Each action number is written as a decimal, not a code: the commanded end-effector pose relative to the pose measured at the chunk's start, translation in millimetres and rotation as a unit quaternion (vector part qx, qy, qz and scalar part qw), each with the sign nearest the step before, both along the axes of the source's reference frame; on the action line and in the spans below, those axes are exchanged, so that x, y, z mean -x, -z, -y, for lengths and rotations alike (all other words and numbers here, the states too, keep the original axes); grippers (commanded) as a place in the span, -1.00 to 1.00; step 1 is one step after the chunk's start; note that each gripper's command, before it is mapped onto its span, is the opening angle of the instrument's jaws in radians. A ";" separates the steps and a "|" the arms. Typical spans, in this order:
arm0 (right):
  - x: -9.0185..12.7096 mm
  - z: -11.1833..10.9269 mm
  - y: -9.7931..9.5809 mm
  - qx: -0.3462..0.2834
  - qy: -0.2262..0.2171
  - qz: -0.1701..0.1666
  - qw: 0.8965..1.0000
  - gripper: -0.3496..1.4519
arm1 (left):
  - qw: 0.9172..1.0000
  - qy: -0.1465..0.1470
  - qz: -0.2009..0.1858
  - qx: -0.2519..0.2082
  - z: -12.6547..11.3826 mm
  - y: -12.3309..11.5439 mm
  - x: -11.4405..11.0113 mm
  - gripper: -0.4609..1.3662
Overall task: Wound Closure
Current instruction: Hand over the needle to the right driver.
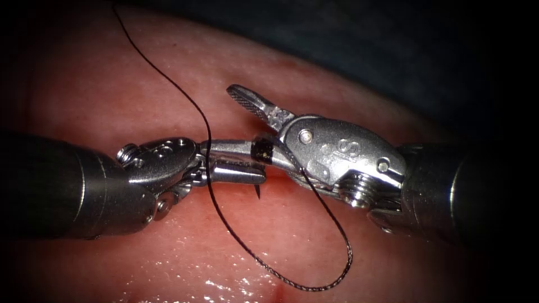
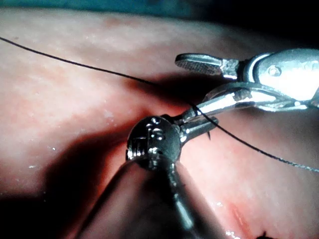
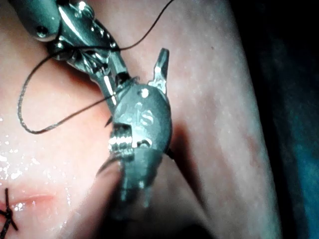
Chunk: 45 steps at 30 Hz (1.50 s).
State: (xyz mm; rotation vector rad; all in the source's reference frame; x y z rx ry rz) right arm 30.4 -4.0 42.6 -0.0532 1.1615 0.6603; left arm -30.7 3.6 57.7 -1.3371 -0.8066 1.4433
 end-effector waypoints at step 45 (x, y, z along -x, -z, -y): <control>2.8 0.1 0.9 -0.056 0.065 -0.120 0.989 0.59 | 0.968 -0.040 0.222 -0.110 -0.9 0.5 -1.0 -0.88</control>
